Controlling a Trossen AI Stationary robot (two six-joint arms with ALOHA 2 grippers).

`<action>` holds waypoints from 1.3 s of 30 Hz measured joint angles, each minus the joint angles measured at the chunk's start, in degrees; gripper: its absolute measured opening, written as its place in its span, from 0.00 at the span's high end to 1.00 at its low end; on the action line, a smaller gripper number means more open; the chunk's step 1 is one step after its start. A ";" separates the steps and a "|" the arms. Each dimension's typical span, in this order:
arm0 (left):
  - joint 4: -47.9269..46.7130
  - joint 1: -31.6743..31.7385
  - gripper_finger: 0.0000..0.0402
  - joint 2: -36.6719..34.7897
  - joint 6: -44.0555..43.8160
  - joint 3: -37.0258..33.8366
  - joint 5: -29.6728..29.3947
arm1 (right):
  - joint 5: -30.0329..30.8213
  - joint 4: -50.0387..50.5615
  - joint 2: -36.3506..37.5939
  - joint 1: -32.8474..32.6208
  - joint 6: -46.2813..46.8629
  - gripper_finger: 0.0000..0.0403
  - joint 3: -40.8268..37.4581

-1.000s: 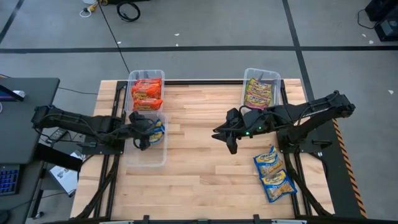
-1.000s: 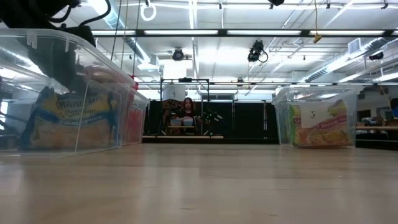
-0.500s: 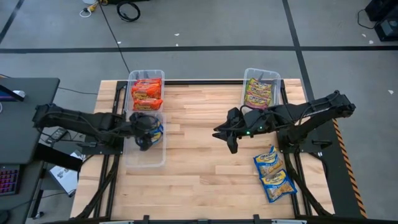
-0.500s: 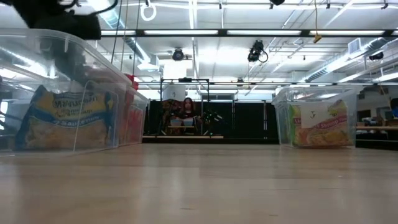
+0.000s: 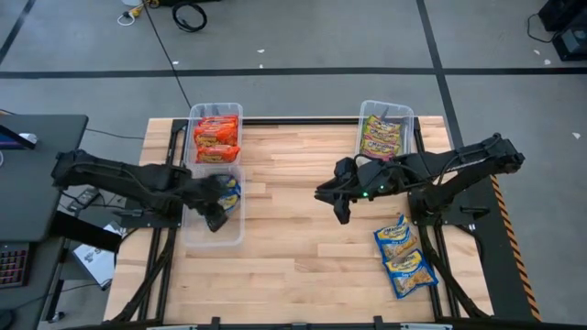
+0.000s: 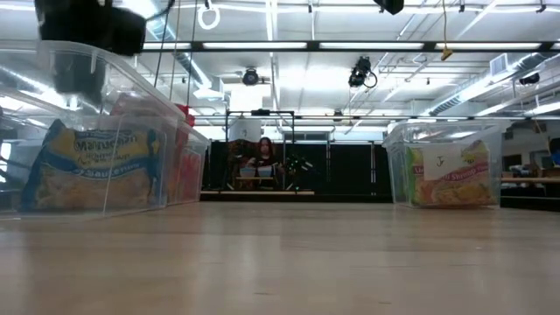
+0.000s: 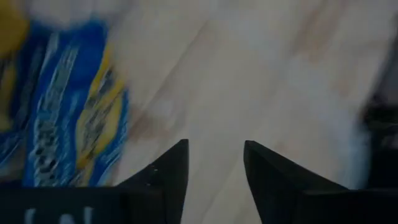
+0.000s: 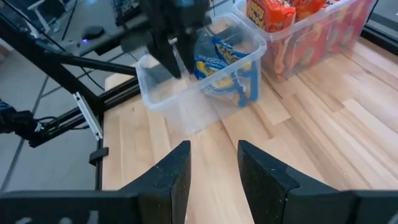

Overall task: Sort Maruchan noodles
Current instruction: Put the blue noodle pack into the bottom transparent bin

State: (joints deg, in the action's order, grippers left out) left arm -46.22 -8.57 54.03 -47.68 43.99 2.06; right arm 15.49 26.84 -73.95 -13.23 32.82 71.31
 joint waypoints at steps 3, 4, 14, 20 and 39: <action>0.29 -0.36 0.67 3.23 0.76 -2.63 0.71 | 0.02 -0.55 0.00 -0.50 -0.74 0.66 0.00; 0.41 -0.40 0.69 4.54 1.96 -3.52 0.70 | 0.03 -0.76 0.00 -0.93 -1.63 0.66 0.00; -0.15 -0.40 0.90 17.19 9.25 -5.71 -7.69 | 4.04 0.17 0.00 -6.92 -9.35 0.66 0.00; -4.12 -0.43 0.97 19.08 5.96 -5.71 -14.89 | 8.60 7.96 0.00 -9.97 -8.99 0.66 0.00; -11.44 -0.66 0.87 19.09 0.04 3.75 -12.03 | -6.27 51.18 0.09 -16.74 15.14 0.65 -1.10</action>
State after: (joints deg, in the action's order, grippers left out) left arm -57.66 -9.24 73.12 -47.64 47.75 -9.97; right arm 9.22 78.02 -73.87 -29.97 47.96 70.21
